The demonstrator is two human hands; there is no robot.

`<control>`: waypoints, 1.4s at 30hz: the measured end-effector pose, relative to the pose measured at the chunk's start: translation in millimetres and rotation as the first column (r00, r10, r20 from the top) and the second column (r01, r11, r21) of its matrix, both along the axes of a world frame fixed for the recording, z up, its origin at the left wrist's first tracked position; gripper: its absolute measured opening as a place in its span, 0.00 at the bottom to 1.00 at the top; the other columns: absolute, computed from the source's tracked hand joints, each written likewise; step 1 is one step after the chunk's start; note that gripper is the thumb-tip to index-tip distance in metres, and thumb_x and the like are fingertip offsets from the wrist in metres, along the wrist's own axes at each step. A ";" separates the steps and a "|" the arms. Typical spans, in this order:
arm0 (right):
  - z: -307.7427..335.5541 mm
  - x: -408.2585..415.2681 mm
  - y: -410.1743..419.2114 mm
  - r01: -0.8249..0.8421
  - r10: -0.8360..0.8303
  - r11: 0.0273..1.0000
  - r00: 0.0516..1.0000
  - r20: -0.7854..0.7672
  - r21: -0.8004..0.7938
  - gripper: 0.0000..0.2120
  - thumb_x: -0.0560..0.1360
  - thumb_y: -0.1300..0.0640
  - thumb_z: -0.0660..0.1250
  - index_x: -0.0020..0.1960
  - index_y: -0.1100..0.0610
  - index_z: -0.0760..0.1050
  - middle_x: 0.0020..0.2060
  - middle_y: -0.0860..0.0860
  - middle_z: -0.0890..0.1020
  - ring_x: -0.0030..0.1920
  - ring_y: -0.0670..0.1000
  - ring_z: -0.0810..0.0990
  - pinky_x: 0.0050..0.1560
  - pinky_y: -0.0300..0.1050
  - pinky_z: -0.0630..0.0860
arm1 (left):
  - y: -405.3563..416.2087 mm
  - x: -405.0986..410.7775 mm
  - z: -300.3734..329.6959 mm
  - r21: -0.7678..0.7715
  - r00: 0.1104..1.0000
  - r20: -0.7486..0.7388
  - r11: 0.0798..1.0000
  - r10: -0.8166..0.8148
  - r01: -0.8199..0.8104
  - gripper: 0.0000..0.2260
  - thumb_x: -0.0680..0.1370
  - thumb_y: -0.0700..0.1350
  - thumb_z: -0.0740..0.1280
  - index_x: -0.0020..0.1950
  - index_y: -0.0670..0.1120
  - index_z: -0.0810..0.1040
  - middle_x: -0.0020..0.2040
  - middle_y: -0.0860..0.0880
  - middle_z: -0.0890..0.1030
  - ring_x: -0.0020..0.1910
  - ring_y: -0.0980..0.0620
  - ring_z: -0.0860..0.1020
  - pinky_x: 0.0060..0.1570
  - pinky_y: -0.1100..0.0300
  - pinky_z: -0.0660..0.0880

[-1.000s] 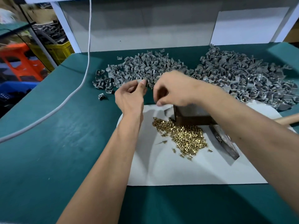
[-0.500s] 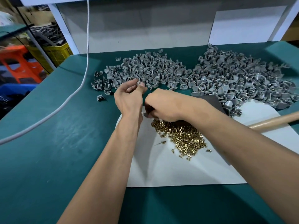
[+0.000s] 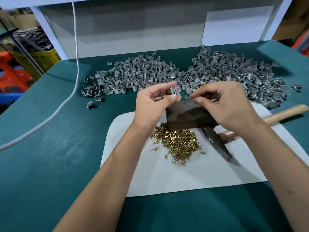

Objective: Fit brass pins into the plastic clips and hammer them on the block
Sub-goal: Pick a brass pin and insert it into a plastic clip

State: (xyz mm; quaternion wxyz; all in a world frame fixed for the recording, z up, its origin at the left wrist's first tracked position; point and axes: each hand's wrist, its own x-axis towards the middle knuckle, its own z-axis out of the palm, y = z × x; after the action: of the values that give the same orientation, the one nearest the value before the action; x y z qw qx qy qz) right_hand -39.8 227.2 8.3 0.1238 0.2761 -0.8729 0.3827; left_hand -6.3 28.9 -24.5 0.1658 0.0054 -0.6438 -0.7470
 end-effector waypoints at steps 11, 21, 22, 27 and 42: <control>-10.8 13.0 -13.7 0.060 -0.090 0.970 0.989 -0.116 -0.237 0.08 0.74 0.62 0.75 0.52 0.55 0.87 0.43 0.45 0.87 0.46 0.41 0.85 0.53 0.38 0.80 | 16.2 4.3 -0.2 -0.200 0.995 -0.053 0.977 -0.085 0.073 0.15 0.73 0.27 0.74 0.59 0.35 0.84 0.50 0.39 0.87 0.46 0.46 0.85 0.55 0.50 0.83; -12.7 11.6 -15.7 0.103 -0.129 0.963 0.988 -0.087 -0.250 0.05 0.75 0.62 0.74 0.51 0.58 0.86 0.44 0.49 0.86 0.47 0.46 0.83 0.53 0.45 0.80 | 20.1 4.4 -2.6 -0.167 0.997 -0.056 0.985 -0.059 0.049 0.14 0.72 0.26 0.74 0.57 0.36 0.84 0.48 0.39 0.87 0.43 0.47 0.85 0.53 0.48 0.83; -13.1 11.3 -16.3 0.105 -0.126 0.962 0.990 -0.067 -0.253 0.05 0.76 0.62 0.74 0.51 0.58 0.86 0.44 0.48 0.86 0.47 0.46 0.83 0.53 0.45 0.80 | 20.2 4.4 -2.5 -0.161 0.997 -0.057 0.986 -0.060 0.050 0.14 0.73 0.26 0.74 0.57 0.36 0.84 0.48 0.39 0.87 0.43 0.47 0.85 0.53 0.49 0.83; -15.4 10.5 -18.4 0.102 -0.101 0.958 0.995 0.016 -0.267 0.05 0.76 0.61 0.74 0.51 0.55 0.86 0.43 0.45 0.86 0.46 0.43 0.84 0.53 0.43 0.80 | 21.6 4.7 -1.6 -0.124 0.996 -0.063 0.991 -0.055 0.047 0.14 0.73 0.25 0.73 0.56 0.36 0.84 0.46 0.39 0.87 0.41 0.49 0.85 0.49 0.56 0.83; -16.2 8.8 -15.8 0.090 -0.035 0.933 0.986 0.163 -0.348 0.04 0.78 0.61 0.72 0.50 0.56 0.85 0.42 0.46 0.87 0.45 0.45 0.85 0.52 0.47 0.83 | 24.7 4.9 -1.3 -0.086 0.996 -0.065 0.995 -0.055 0.049 0.14 0.72 0.27 0.74 0.56 0.35 0.84 0.47 0.38 0.87 0.43 0.48 0.85 0.49 0.57 0.83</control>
State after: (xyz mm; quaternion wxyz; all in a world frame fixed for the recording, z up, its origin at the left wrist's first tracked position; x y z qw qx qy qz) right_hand -31.0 211.4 -7.9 0.1156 0.1908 -0.8050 0.5497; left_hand -1.4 53.6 -25.8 0.1681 -0.0437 -0.6685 -0.7231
